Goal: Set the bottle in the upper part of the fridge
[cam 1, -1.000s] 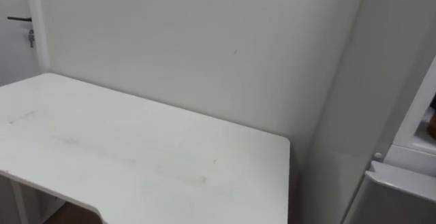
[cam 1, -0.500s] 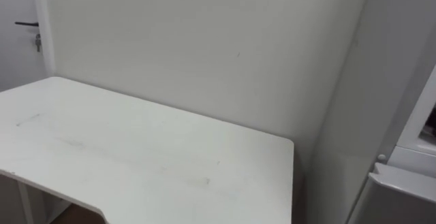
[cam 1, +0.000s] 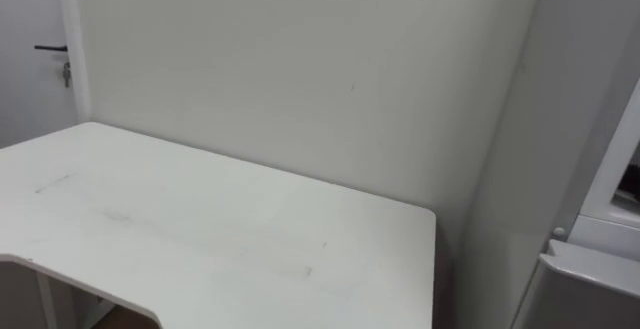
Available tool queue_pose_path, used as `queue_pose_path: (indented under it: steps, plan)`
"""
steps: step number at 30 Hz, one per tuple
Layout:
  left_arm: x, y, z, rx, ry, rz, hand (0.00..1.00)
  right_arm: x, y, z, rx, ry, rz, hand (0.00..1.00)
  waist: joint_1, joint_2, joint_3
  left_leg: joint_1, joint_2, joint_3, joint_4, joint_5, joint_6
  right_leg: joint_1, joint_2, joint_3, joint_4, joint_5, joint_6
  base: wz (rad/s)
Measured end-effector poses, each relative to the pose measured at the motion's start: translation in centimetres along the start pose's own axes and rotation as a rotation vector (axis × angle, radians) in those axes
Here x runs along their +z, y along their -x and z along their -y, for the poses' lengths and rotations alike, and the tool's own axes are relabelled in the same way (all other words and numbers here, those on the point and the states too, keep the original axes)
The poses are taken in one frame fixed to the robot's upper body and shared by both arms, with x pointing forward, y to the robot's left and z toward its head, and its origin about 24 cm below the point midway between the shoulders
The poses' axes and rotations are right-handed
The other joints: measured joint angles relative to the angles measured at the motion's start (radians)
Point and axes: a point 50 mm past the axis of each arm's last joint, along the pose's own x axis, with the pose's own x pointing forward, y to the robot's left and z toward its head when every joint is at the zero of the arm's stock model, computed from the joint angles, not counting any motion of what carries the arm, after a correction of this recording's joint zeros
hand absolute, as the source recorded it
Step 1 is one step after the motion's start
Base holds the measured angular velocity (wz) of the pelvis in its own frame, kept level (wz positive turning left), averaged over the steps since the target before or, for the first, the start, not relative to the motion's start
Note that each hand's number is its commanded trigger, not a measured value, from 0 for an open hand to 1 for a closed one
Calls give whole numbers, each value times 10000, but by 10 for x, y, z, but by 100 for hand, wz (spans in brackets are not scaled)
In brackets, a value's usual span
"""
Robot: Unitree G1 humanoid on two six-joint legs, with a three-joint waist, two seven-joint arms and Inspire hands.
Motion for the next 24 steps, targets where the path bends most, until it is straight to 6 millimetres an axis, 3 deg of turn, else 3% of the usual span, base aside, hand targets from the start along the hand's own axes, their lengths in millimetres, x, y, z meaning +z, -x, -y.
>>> queue_pose_path:
  steps: [24]
  plan:
    - [-1,0,0,7,98,-47,0,-2,0,3,-169,-2,-99,0,14,-84,41,28,-5,4,8,-4,5,-12,-6,-11,-9,-1,3,0]
